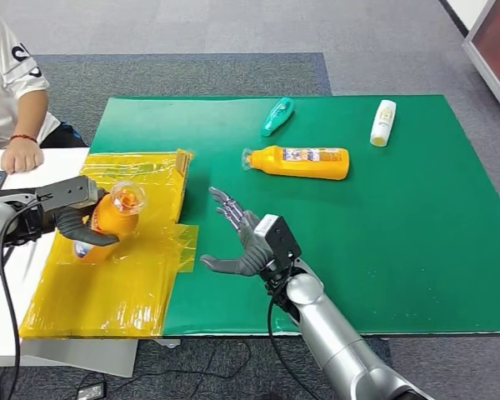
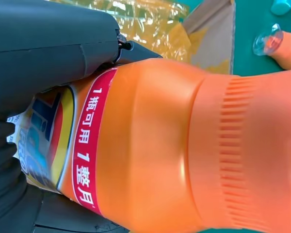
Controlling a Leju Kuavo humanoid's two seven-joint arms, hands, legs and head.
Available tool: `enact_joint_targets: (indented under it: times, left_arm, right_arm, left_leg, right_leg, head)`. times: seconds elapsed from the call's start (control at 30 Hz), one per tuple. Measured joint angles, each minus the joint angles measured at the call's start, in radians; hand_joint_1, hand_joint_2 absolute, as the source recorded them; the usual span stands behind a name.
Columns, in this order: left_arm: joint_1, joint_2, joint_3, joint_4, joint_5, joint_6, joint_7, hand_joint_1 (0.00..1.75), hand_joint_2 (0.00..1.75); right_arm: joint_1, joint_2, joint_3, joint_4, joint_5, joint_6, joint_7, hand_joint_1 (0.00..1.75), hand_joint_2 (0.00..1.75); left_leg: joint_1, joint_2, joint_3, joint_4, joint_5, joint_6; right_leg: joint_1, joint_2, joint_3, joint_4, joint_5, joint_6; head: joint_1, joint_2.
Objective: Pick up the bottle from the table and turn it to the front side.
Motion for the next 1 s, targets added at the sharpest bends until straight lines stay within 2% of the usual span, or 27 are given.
enact_joint_targets:
  times: [0.17, 0.37, 0.73, 1.0]
  left_arm:
    - [0.038, -0.002, 0.037, 0.011, -0.015, 0.000, -0.019, 1.75, 1.75]
    - [0.039, -0.012, 0.060, 0.053, -0.072, 0.015, -0.018, 1.75, 1.75]
    - [-0.037, -0.047, 0.034, 0.149, -0.201, 0.024, 0.072, 1.75, 1.75]
    - [-0.065, -0.069, -0.001, 0.179, -0.216, 0.025, 0.090, 1.75, 1.75]
  right_arm:
    - [-0.004, 0.000, 0.002, 0.003, 0.000, 0.001, 0.000, 0.00, 1.75]
    - [-0.011, 0.004, 0.010, 0.007, 0.001, 0.001, 0.000, 0.00, 1.75]
    - [-0.022, 0.008, 0.018, 0.019, 0.012, -0.004, 0.000, 0.00, 1.75]
    - [-0.022, 0.013, 0.018, 0.025, 0.018, -0.009, -0.002, 0.00, 1.75]
  left_leg:
    - [0.000, 0.000, 0.000, 0.000, 0.000, 0.000]
    - [0.000, 0.000, 0.001, 0.000, 0.000, 0.000]
    - [0.001, 0.000, 0.001, 0.000, 0.003, -0.002]
    - [0.001, 0.000, 0.000, 0.000, 0.004, -0.001]
  right_leg:
    - [0.000, 0.000, 0.000, 0.000, 0.000, 0.000]
    - [0.000, 0.000, 0.000, 0.000, 0.001, -0.001]
    - [0.001, 0.000, 0.000, 0.000, 0.003, -0.002]
    - [0.001, 0.000, -0.001, 0.000, 0.003, -0.002]
  head:
    - [0.000, 0.000]
    - [0.000, 0.000]
    - [0.000, 0.000]
    - [0.000, 0.000]
